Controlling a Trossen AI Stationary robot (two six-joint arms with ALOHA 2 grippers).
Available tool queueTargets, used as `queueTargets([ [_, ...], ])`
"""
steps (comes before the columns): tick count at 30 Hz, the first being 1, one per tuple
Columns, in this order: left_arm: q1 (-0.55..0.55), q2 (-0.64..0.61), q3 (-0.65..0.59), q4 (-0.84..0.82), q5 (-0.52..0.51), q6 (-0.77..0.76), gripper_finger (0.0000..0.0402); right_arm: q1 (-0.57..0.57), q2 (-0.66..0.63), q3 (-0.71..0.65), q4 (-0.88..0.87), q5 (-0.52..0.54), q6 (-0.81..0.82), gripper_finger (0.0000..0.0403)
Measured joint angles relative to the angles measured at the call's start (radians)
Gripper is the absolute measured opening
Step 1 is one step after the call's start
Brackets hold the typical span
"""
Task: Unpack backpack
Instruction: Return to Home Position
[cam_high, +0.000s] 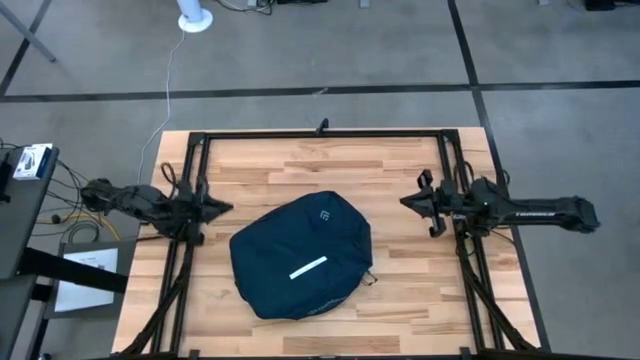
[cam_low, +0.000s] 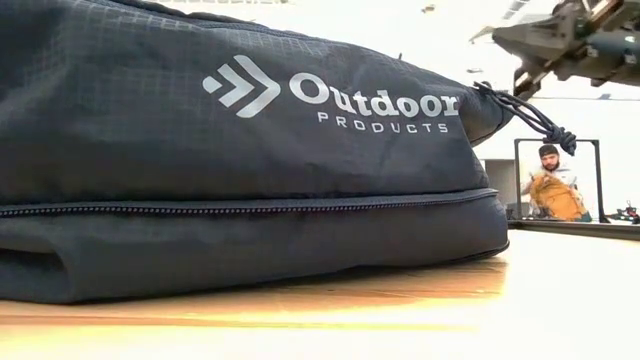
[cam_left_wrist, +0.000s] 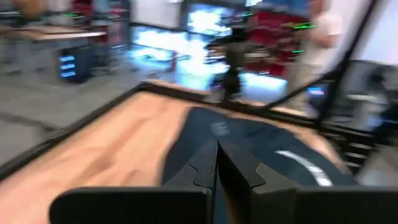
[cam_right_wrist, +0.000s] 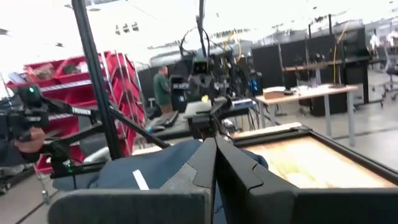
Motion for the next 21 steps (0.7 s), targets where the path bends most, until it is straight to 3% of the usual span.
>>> queueTargets([
  [3, 0.006, 0.000, -0.105, 0.187, 0.116, 0.021, 0.0000, 0.034, -0.075, -0.032, -0.003, 0.004, -0.020, 0.0000],
  [7, 0.065, 0.000, -0.208, 0.289, 0.159, 0.024, 0.0000, 0.060, -0.152, -0.061, -0.020, 0.023, -0.019, 0.0000],
  [15, 0.322, -0.003, -0.185, 0.283, 0.372, 0.044, 0.0000, 0.068, -0.236, -0.061, -0.133, 0.049, -0.011, 0.0000],
  [21, 0.370, -0.006, -0.187, 0.129, 0.415, -0.016, 0.0000, 0.103, -0.268, -0.061, -0.282, 0.050, 0.044, 0.0000],
])
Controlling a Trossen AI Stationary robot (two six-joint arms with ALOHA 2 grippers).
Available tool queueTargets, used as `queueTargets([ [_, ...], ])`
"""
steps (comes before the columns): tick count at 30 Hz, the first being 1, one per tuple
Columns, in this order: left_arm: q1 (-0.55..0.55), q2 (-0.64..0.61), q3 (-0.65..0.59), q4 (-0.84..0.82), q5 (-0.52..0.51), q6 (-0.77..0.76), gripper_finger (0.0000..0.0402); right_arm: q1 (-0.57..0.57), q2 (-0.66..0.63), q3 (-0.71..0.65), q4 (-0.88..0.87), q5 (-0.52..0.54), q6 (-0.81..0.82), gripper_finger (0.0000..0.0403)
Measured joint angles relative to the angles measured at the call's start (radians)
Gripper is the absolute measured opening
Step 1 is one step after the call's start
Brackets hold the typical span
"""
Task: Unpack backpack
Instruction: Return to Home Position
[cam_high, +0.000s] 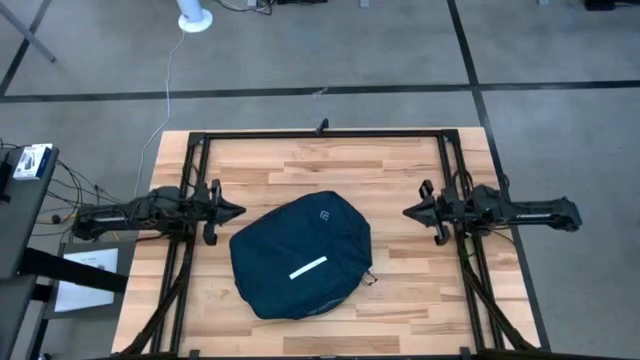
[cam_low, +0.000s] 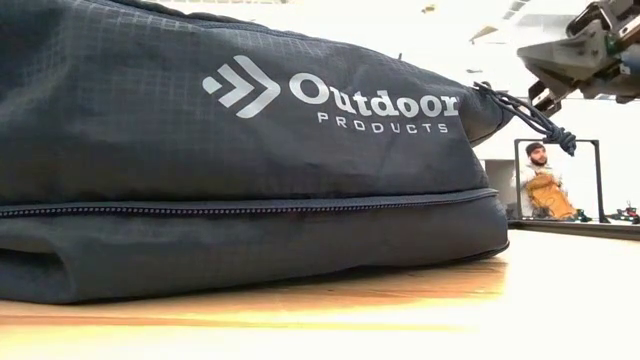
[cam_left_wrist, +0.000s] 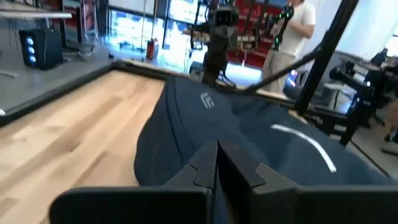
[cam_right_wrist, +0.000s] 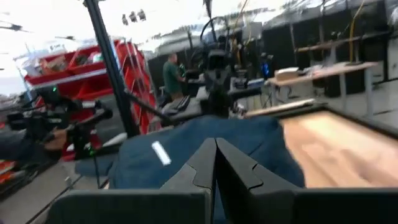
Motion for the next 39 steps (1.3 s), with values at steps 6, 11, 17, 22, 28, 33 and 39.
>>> queueTargets([
  [6, -0.013, 0.000, -0.075, 0.144, 0.000, 0.049, 0.0000, 0.039, -0.009, 0.000, -0.027, 0.000, -0.051, 0.0000],
  [11, -0.010, 0.013, -0.158, 0.278, -0.003, 0.022, 0.0000, 0.051, -0.009, 0.000, -0.066, -0.001, -0.070, 0.0000],
  [17, -0.009, 0.021, -0.158, 0.312, -0.021, 0.031, 0.0000, 0.054, -0.006, 0.000, -0.055, 0.039, -0.110, 0.0000],
  [22, -0.009, 0.024, -0.159, 0.273, -0.073, -0.027, 0.0000, 0.054, -0.006, 0.000, -0.073, 0.055, -0.048, 0.0000],
  [28, -0.010, 0.029, -0.160, 0.271, -0.061, 0.006, 0.0000, 0.054, -0.001, 0.000, -0.163, 0.054, 0.142, 0.0000],
  [33, -0.010, 0.029, -0.161, 0.270, -0.061, 0.010, 0.0000, 0.054, 0.002, 0.000, -0.164, 0.054, 0.180, 0.0000],
  [39, -0.010, 0.028, -0.161, 0.270, -0.061, 0.010, 0.0000, 0.054, 0.002, 0.000, -0.164, 0.053, 0.180, 0.0000],
])
